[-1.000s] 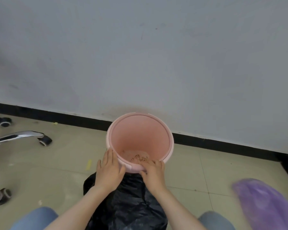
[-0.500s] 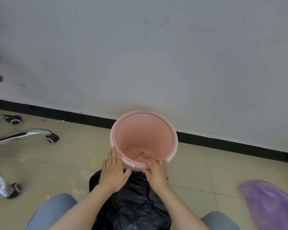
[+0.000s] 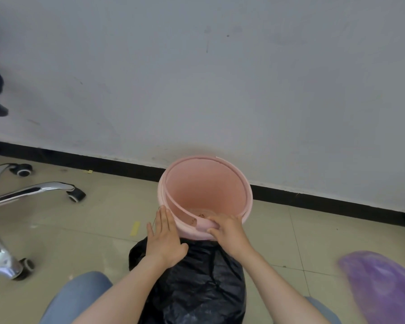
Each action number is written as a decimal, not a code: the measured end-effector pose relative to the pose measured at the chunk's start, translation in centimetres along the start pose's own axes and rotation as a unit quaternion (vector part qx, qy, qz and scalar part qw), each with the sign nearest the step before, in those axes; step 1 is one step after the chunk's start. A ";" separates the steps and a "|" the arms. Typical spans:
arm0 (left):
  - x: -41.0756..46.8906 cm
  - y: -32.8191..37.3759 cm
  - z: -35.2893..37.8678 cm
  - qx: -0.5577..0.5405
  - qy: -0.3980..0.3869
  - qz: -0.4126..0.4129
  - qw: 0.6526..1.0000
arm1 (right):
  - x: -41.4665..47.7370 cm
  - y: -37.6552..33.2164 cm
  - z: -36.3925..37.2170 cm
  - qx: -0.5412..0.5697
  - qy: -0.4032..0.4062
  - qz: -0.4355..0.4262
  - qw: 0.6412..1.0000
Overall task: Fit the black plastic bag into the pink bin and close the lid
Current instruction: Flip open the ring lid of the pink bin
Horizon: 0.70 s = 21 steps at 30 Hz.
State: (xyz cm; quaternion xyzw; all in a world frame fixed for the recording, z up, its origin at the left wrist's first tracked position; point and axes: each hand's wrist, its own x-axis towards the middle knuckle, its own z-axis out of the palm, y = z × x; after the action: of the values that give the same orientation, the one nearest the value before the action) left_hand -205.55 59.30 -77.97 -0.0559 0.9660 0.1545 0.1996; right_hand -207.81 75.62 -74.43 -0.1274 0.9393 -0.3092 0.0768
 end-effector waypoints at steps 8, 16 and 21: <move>-0.2 -0.1 -0.4 0.039 0.001 0.004 0.999 | 2.1 -3.5 -4.6 -0.063 -0.012 -0.061 0.996; -0.1 -0.6 -1.2 0.080 -0.024 0.015 0.996 | 6.2 -6.1 -9.2 -0.072 0.108 -0.130 0.983; 0.0 -0.4 -1.3 0.097 -0.032 0.009 0.995 | 9.2 -6.9 -11.6 -0.075 0.257 -0.122 0.956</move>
State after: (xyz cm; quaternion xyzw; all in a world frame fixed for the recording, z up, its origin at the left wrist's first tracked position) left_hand -206.00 58.50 -76.92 -0.0231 0.9699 0.0639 0.2338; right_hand -217.85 74.13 -61.62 -0.1627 0.9250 -0.2675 -0.2155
